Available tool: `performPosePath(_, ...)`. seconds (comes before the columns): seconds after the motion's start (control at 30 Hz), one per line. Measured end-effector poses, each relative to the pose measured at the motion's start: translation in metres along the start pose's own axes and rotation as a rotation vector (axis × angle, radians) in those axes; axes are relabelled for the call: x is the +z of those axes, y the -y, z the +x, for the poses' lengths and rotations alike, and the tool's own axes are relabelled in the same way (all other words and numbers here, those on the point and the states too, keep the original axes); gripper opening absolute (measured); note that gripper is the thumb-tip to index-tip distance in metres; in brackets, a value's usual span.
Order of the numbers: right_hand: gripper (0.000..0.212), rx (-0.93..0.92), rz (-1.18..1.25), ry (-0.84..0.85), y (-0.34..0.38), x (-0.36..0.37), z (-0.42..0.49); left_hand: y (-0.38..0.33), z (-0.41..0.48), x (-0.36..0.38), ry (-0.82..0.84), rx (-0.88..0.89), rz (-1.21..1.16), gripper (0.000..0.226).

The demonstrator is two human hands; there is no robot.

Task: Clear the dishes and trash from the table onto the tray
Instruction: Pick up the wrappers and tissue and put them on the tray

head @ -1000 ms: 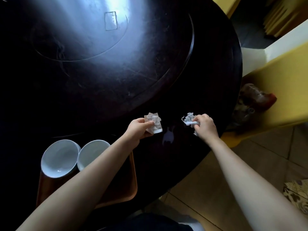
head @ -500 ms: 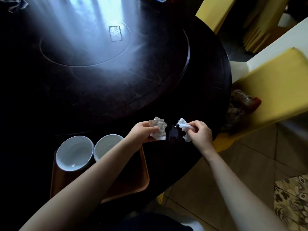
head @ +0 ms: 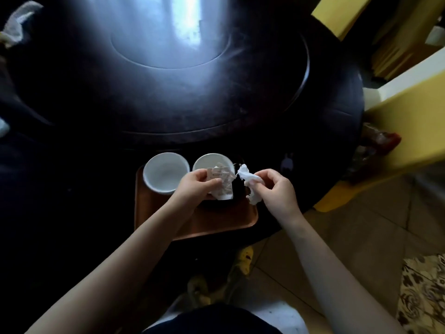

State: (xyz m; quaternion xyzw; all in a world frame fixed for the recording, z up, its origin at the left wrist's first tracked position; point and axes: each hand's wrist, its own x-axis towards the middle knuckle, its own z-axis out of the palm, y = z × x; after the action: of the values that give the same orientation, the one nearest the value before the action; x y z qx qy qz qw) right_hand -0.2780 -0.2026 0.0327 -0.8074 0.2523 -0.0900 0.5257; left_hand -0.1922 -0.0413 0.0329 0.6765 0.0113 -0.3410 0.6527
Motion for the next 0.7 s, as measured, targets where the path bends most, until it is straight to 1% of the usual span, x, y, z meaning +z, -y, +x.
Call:
performPosePath(0.2,0.008,-0.056,-0.091,0.168,0.012,0.064,-0.023,0.036,-0.041,-0.071,-0.218,-0.011,-0.028,0.013)
performPosePath(0.3,0.007,-0.107,-0.171,0.246,0.009,0.093,-0.031,0.060,-0.053,-0.092,-0.327,-0.048,0.021,0.016)
performPosePath(0.4,0.007,-0.182,-0.320,0.311,-0.005,0.117,-0.035,0.084,-0.054,-0.099,-0.387,-0.113,0.052,0.016)
performPosePath(0.47,0.012,-0.230,-0.434,0.343,-0.015,0.127,-0.035,0.096,-0.050,-0.099,-0.407,-0.164,0.073,0.011)
performPosePath(0.53,0.018,-0.274,-0.514,0.367,-0.021,0.133,-0.035,0.102,-0.045,-0.097,-0.426,-0.173,0.142,0.009)
performPosePath(0.63,0.028,-0.320,-0.568,0.413,-0.027,0.138,-0.036,0.106,-0.033,-0.093,-0.477,-0.137,0.301,0.021)
performPosePath(0.7,0.036,-0.333,-0.580,0.439,-0.031,0.139,-0.038,0.103,-0.030,-0.090,-0.514,-0.110,0.441,0.023)
